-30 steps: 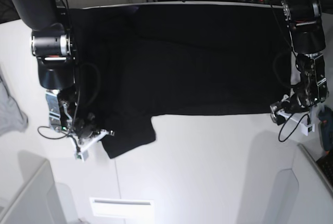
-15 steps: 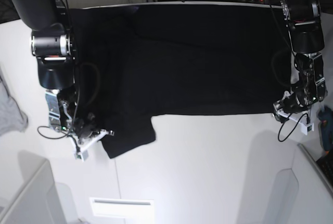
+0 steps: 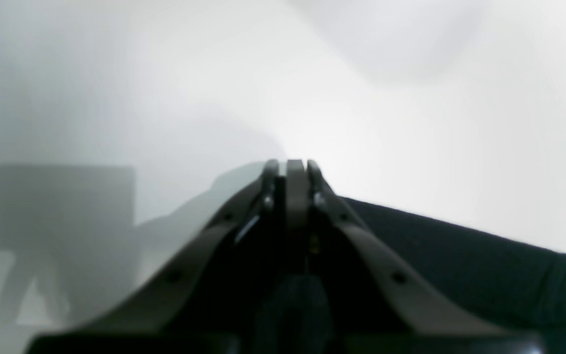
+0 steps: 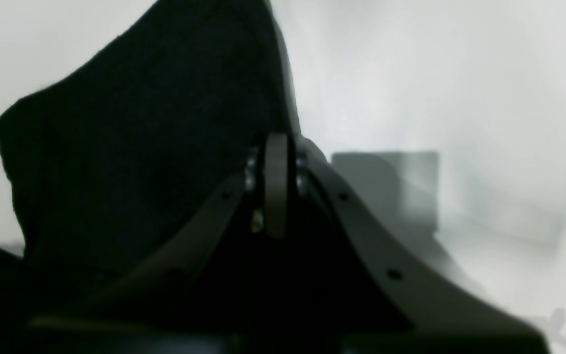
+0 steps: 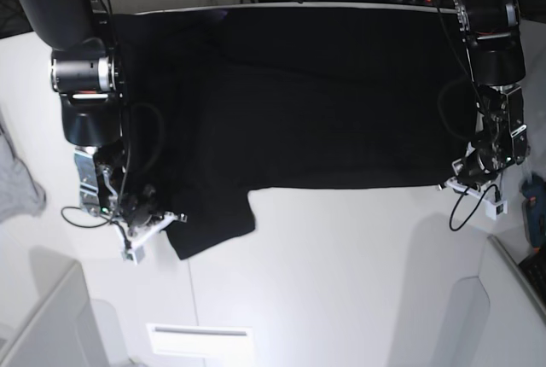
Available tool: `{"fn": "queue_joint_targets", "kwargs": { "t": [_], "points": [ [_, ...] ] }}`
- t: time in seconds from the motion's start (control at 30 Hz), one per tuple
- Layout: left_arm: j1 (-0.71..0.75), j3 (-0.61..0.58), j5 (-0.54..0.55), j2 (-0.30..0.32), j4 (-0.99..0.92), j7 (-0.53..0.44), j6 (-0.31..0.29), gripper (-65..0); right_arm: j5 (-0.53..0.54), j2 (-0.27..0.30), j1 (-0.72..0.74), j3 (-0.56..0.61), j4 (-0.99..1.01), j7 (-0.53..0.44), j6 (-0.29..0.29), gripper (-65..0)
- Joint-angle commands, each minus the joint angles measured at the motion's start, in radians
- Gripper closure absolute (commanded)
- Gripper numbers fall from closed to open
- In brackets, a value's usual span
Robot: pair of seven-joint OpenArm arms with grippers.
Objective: Fold the T-shirt properly
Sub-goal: 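Lift the hem with both grippers and fold it toward the collar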
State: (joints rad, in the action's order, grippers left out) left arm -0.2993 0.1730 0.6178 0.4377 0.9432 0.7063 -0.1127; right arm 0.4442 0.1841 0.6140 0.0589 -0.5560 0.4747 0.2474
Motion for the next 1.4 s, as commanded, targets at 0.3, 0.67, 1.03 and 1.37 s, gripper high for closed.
{"fn": "queue_joint_targets", "kwargs": {
  "t": [0.3,0.67,1.03,1.37],
  "points": [
    [-0.011,0.01,0.006,0.011,0.032,0.037,-0.003,0.0,-0.006,0.012,-0.036,-0.003,-0.155,-0.008,-0.001,0.0],
    [0.044,0.012,0.009,0.011,0.187,0.04,-0.003,0.0,-0.005,0.027,-0.121,-0.004,-0.361,-0.004,-0.081,0.0],
    [0.17,0.102,0.009,0.008,0.368,0.04,-0.003,0.0,-0.003,0.041,-0.216,-0.104,-0.503,0.026,-0.086,0.0],
    [0.222,0.119,0.113,0.011,0.445,0.089,-0.005,0.0,-0.002,0.039,-0.312,-0.19,-0.648,0.077,-0.081,0.0]
  ]
}}
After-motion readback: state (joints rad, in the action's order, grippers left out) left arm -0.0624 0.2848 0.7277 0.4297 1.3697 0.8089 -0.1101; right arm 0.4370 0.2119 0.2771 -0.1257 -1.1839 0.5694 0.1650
